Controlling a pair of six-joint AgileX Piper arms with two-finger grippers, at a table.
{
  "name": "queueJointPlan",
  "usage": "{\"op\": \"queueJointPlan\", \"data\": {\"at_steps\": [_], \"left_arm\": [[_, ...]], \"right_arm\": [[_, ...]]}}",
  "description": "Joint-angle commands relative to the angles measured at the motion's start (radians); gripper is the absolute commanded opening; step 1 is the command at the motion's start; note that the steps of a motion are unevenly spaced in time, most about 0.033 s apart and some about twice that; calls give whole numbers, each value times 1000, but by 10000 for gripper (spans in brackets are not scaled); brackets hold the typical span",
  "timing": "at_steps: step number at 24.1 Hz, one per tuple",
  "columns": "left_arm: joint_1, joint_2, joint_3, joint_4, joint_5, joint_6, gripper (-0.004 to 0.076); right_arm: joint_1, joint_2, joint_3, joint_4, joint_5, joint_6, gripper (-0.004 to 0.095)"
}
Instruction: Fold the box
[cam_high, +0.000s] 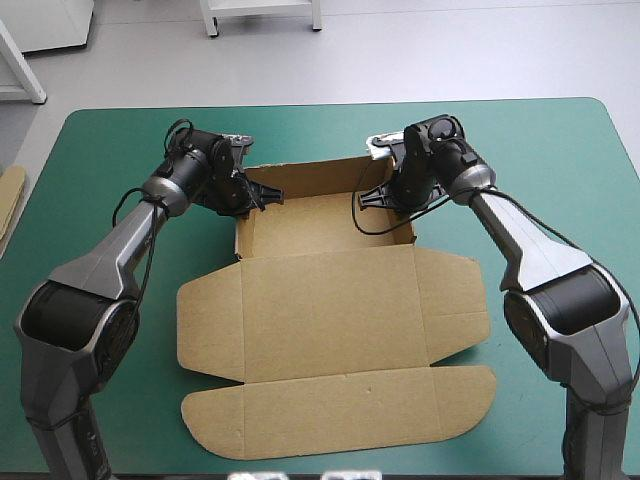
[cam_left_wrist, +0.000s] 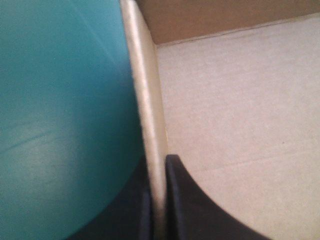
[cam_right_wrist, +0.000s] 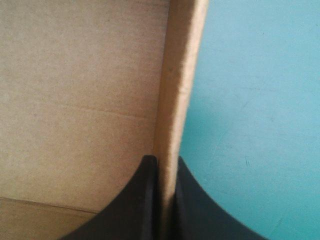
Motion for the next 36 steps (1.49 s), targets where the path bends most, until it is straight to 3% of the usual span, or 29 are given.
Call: {"op": "queueJointPlan", "data": {"at_steps": [1, 4, 10, 12, 20, 26, 29, 32, 36], "left_arm": [[-5, -37, -28, 2, -43, 33, 0], [-5, -37, -37, 0, -43, 45, 82], [-5, -46, -76, -2, -41, 47, 455], [-5, -46, -92, -2, -41, 47, 536], [-5, -73, -137, 0, -63, 54, 549], [-5, -209, -125, -38, -73, 161, 549], [-5, -300, -32, -79, -141, 192, 545], [-5, -442, 169, -88, -275, 199, 522], [-5, -572, 336, -88, -351, 199, 522]], "right_arm": [[2, -16, -7, -10, -38, -37, 19], [2, -18, -9, -14, -38, -37, 123], [2, -18, -69, -22, -7, -45, 469], [2, -18, -97, -32, 8, -41, 555], [2, -20, -230, -40, 45, -44, 577], [2, -122, -256, -40, 45, -76, 577], [2, -181, -256, -28, 45, -88, 576], [2, -243, -221, -13, 45, -100, 502], [2, -301, -126, 10, 32, -122, 491]]}}
